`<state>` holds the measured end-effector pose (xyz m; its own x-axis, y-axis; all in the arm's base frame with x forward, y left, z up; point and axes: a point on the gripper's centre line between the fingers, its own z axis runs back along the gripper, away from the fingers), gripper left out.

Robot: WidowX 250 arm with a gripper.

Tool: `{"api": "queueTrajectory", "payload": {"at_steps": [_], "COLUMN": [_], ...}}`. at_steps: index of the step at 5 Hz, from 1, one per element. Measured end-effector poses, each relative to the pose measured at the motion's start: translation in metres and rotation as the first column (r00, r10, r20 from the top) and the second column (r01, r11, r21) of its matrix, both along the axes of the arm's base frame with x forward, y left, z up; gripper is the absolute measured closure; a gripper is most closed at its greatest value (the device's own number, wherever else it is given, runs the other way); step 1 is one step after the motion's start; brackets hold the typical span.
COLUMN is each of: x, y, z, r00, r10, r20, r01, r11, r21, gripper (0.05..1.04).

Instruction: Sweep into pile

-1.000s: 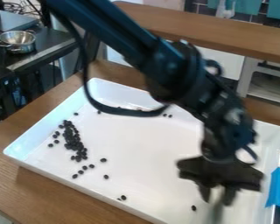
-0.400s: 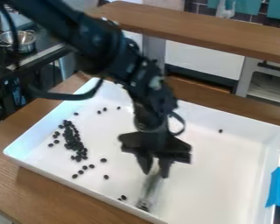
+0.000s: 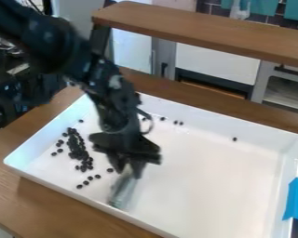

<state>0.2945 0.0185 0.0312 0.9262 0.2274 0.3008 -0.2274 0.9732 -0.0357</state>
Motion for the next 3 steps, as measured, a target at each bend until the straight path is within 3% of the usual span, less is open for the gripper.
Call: {"api": "queueTrajectory", "payload": {"at_steps": [3], "x": [-0.012], "y": [0.069], "z": [0.008], "r00": [0.999], "r10": [0.050], "r20": [0.022], "r01": [-0.051], "r11": [0.998], "r21": [0.035], "gripper": [0.745]}}
